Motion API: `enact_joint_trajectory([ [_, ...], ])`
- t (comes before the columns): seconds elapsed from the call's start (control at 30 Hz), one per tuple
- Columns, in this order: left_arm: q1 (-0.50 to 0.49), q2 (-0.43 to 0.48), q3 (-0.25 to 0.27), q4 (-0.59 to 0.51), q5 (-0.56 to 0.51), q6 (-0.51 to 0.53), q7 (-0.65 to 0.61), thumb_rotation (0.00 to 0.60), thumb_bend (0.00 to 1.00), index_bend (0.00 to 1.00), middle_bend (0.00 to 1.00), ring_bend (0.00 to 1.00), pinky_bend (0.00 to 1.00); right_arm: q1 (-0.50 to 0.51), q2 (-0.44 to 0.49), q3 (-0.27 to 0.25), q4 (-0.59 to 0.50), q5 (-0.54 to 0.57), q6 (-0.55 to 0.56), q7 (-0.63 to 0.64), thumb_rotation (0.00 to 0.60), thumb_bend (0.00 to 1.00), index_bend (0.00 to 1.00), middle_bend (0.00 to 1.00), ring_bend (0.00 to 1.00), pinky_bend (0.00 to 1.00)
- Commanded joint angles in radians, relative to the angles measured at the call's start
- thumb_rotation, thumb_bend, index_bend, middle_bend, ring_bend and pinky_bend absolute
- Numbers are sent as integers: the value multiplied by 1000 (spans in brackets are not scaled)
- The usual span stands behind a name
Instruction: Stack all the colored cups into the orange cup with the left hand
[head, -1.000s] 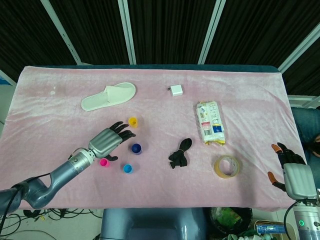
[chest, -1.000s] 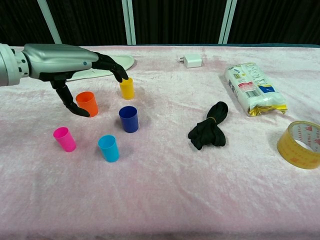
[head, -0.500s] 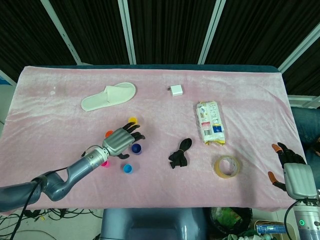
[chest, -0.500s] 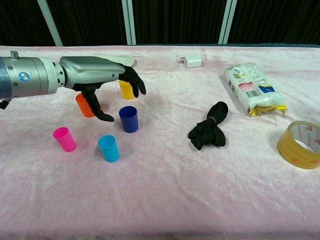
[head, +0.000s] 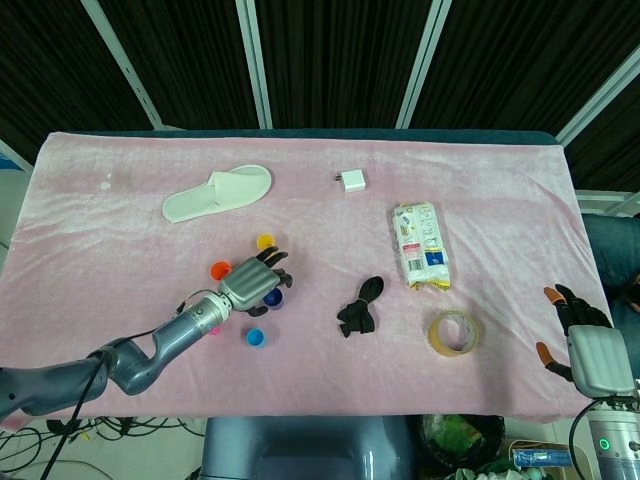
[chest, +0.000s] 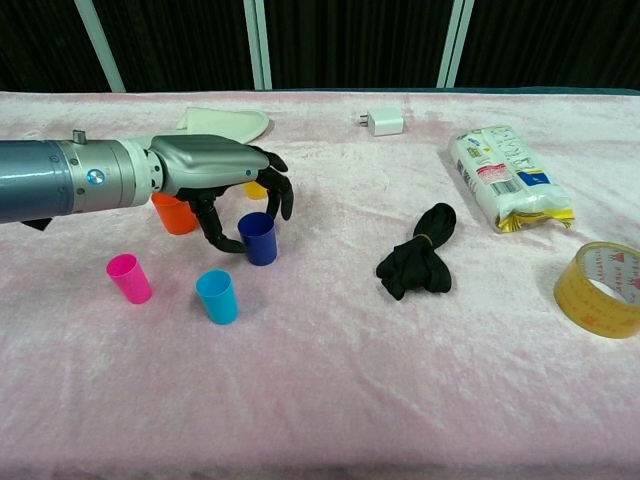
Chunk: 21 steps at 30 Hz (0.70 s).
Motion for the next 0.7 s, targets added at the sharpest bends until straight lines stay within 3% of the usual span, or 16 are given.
enact_joint_trajectory([
  [0.03, -1, -3, 2, 5, 7, 7, -7, 600, 289, 365, 420, 0, 31, 0, 0, 0, 0, 1, 0, 0, 600, 247, 151, 98, 174, 241],
  [0.27, 9, 30, 6, -20, 17, 35, -16, 600, 338, 481, 515, 12, 31, 0, 0, -1, 0, -1, 1, -1, 600, 249, 151, 97, 174, 242],
  [0.7, 78, 243, -37, -195, 14, 186, -23, 600, 341, 470, 499, 14, 29, -2, -1, -2, -2, -1, 4, -5, 600, 252, 151, 97, 174, 242],
])
